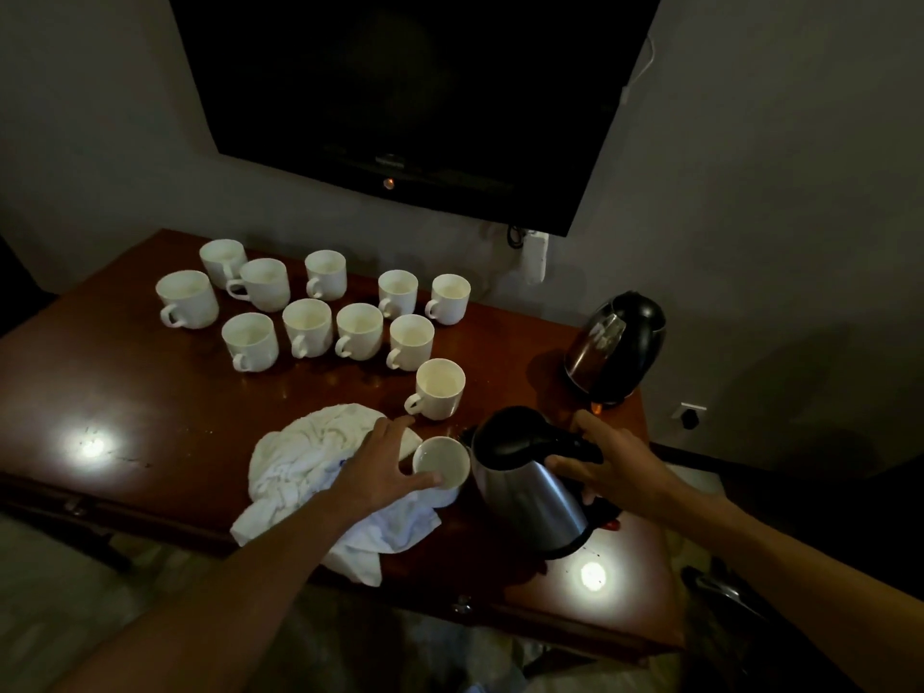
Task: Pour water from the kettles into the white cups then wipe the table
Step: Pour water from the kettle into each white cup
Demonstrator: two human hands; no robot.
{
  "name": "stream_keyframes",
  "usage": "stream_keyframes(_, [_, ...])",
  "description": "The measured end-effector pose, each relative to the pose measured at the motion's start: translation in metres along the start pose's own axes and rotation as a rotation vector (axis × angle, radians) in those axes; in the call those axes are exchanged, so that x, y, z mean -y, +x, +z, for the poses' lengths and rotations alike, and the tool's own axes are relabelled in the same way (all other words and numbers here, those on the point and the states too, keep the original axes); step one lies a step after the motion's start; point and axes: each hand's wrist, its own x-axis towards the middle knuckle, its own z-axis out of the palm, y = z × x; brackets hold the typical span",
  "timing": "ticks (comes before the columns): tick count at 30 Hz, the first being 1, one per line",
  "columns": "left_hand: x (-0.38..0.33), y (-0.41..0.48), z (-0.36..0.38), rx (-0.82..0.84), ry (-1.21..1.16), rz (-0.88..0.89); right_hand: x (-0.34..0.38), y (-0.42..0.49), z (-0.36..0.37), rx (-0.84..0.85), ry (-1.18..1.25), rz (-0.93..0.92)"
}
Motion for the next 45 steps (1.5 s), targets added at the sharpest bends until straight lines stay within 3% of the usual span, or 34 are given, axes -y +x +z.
stream_keyframes(14, [-0.023,0.054,-0.050,-0.032,0.087,0.114,0.007,0.014,-0.011,-0.160,0.047,-0.024])
stream_keyframes(20, [-0.022,0.077,-0.062,-0.092,0.168,0.032,-0.002,0.043,-0.027,-0.104,0.103,-0.034])
stream_keyframes(31, [0.005,0.101,-0.076,0.013,0.473,0.161,0.015,0.089,-0.039,-0.025,0.030,0.013])
stream_keyframes(45, [0.010,0.157,-0.093,0.025,0.410,0.290,0.048,0.120,-0.043,0.045,-0.026,0.135])
